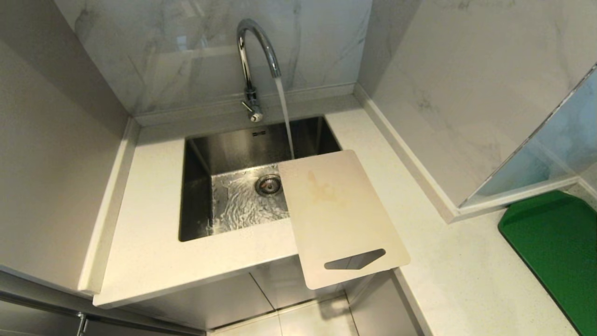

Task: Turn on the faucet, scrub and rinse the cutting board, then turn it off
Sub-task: Pick up the cutting board

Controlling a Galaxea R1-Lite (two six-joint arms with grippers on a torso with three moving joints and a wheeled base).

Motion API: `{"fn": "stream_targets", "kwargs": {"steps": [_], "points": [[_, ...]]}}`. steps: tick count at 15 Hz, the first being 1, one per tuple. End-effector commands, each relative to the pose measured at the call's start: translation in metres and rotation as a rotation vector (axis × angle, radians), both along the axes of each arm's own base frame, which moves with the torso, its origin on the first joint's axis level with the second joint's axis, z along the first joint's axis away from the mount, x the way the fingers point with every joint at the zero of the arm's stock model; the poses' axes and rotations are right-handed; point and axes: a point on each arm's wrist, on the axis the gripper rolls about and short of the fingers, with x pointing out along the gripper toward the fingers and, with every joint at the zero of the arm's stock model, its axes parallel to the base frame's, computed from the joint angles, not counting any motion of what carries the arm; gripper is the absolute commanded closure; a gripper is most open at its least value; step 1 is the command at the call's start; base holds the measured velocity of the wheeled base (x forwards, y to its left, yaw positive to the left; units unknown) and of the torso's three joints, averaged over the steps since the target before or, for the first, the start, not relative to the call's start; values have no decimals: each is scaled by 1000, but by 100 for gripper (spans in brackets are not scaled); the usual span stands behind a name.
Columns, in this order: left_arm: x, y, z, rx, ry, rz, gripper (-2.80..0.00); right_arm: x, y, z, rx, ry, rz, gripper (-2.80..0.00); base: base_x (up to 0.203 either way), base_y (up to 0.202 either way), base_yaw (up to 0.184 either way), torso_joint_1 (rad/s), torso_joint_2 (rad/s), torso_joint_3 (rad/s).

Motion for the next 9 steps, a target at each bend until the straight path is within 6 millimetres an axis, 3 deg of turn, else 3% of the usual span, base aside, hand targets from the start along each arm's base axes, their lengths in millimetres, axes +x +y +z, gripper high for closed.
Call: {"fn": "stream_targets", "kwargs": {"steps": [1, 4, 9], "points": [[0, 0, 0, 1, 3, 0, 0, 58, 0, 4, 222, 256, -66, 0, 0, 0, 0, 0, 0, 0], [0, 0, 0, 1, 3, 0, 0, 100, 9, 6, 479, 421, -142, 0, 0, 0, 0, 0, 0, 0], [0, 0, 0, 1, 2, 0, 0, 164, 45, -17, 596, 576, -248, 0, 0, 0, 0, 0, 0, 0]]}}
